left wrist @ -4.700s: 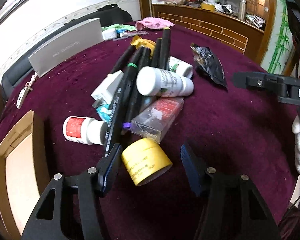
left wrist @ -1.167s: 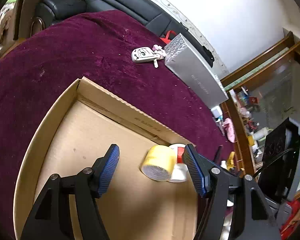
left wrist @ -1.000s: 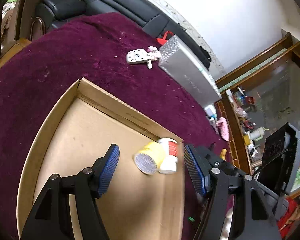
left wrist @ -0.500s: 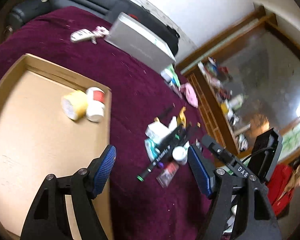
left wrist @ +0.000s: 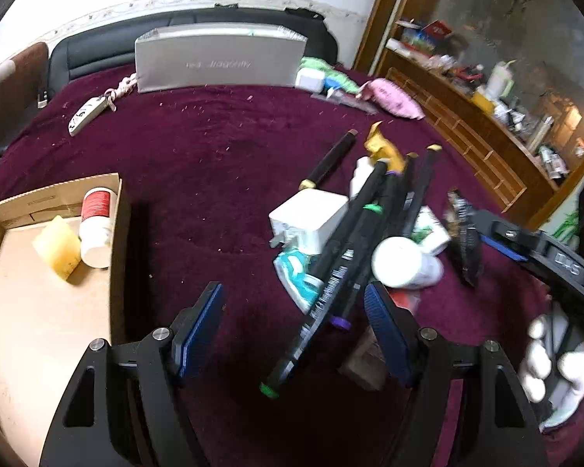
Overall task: Organize objects
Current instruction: 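Move both tools back over the pile of items, then grasp a green-capped black marker with the left tool while the right tool grasps a large white bottle, then carry the marker and bottle into the box and release them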
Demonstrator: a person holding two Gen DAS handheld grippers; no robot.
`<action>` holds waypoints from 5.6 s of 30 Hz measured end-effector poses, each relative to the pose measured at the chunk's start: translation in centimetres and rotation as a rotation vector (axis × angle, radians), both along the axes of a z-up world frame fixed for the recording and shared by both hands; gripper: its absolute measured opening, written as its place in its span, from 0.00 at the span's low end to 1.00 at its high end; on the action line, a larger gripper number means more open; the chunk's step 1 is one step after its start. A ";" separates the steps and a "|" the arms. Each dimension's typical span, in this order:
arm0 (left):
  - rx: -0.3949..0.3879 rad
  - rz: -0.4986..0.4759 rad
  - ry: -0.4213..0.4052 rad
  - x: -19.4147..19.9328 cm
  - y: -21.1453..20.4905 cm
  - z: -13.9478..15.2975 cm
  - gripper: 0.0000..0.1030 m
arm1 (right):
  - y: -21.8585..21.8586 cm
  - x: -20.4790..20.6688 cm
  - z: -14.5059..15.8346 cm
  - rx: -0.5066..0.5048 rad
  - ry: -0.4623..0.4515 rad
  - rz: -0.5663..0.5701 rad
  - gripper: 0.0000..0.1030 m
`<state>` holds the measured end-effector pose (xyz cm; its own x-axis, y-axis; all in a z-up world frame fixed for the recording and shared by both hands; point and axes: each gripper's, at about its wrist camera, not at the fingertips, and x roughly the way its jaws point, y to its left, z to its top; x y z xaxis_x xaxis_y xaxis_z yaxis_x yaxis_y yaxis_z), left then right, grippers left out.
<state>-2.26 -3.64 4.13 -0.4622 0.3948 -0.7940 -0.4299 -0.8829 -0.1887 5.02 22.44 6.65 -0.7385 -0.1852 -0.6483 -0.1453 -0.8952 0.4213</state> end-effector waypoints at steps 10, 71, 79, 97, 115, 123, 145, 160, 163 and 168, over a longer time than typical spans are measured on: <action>-0.032 0.012 -0.001 2.4 1.5 -1.0 0.27 | 1.8 0.7 -0.7 -0.059 0.080 -0.016 0.63; 0.234 0.022 0.049 8.1 -7.3 2.5 0.11 | -11.2 0.5 0.2 0.635 0.053 0.559 0.64; 0.331 0.059 0.123 9.6 -10.5 3.6 0.11 | -11.2 -1.4 -1.3 0.561 -0.046 0.537 0.45; 0.441 0.264 0.308 13.0 -22.6 7.5 0.11 | -19.8 -0.5 4.3 0.041 -0.047 0.722 0.31; 0.452 0.508 0.386 12.5 -33.2 5.0 0.11 | -38.1 -9.0 -2.5 0.162 -0.212 0.838 0.32; 0.464 0.483 0.369 11.0 -32.8 5.0 0.11 | -37.3 -10.9 -2.8 0.202 -0.229 0.751 0.32; 0.355 0.445 0.357 11.5 -27.5 7.5 0.11 | -25.0 -6.5 3.6 0.089 0.023 0.504 0.45; 0.154 0.347 0.255 4.2 -23.2 6.1 0.11 | -12.3 -1.9 0.7 0.053 0.080 0.226 0.49; 0.123 0.345 0.192 2.0 -22.5 4.4 0.11 | -10.5 -1.9 0.1 0.037 0.081 0.190 0.49; 0.100 0.358 0.108 -2.1 -22.3 2.6 0.12 | -9.9 -2.5 -0.5 -0.009 0.060 0.207 0.49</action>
<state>-4.39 -25.91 6.70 -0.6633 0.2663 -0.6994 -0.1200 -0.9603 -0.2518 2.47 12.52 6.12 -0.7212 -0.3429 -0.6019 0.0670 -0.8993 0.4321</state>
